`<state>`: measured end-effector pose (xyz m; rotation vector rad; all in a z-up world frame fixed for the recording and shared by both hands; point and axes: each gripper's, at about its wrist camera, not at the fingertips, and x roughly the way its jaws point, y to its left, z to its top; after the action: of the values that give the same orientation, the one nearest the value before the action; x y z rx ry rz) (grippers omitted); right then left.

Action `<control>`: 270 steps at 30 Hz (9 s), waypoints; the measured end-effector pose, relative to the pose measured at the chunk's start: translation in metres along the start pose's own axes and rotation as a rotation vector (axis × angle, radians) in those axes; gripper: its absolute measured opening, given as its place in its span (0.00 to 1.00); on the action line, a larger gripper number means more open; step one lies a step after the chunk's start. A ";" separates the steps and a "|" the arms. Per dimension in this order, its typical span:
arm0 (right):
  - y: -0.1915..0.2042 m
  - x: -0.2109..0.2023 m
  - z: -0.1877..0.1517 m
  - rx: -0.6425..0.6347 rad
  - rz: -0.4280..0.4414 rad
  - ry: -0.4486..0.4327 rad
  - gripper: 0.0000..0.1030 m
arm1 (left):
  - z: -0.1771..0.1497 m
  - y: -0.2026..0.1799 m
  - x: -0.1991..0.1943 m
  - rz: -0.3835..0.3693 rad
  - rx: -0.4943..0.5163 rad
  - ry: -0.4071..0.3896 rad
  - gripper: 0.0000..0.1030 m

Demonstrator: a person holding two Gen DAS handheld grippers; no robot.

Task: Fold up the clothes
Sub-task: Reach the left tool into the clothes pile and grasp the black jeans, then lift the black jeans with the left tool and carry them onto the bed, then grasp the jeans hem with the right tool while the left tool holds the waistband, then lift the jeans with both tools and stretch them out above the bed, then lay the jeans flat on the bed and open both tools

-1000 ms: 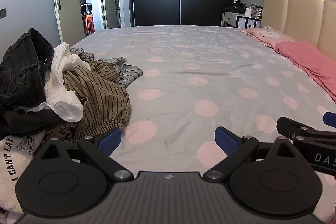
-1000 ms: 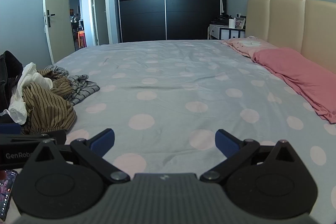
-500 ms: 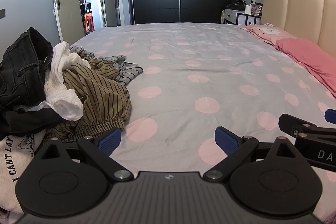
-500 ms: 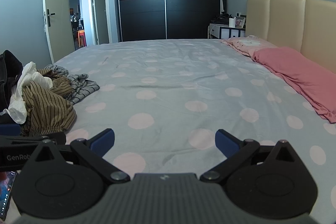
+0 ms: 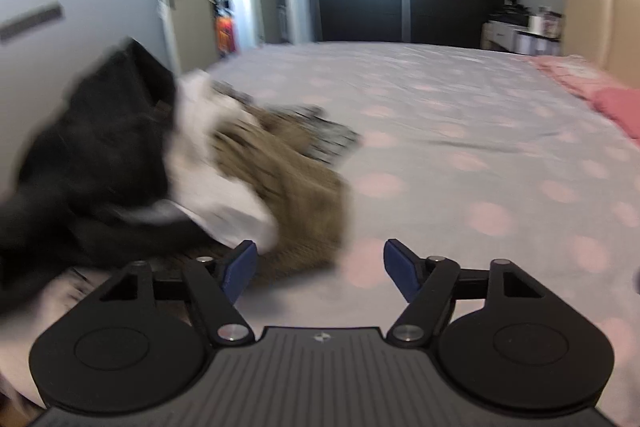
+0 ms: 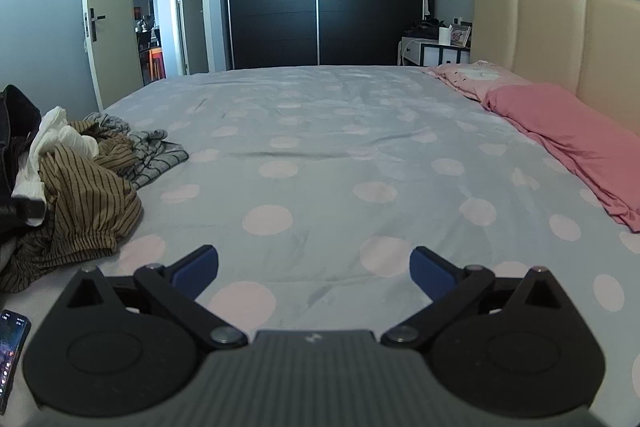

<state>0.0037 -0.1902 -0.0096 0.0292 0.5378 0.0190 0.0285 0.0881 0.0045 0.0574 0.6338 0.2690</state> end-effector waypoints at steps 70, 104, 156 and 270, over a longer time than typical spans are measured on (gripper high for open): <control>0.006 0.030 0.018 0.036 0.011 0.049 1.00 | 0.147 -0.036 -0.080 -0.507 0.217 -0.277 0.13; -0.073 0.042 0.024 -0.076 0.061 0.145 0.99 | -0.010 -0.018 -0.028 -0.552 0.352 0.052 0.54; 0.003 0.011 0.064 -0.688 -0.150 -0.448 0.06 | 0.020 0.160 0.016 0.223 0.327 -0.011 0.06; -0.202 0.316 0.102 -0.645 -0.376 0.234 0.76 | 0.156 -0.068 0.229 -0.444 0.407 0.121 0.50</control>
<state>0.3288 -0.3868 -0.0904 -0.7105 0.7441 -0.1730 0.3128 0.0881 -0.0110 0.2882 0.7961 -0.2908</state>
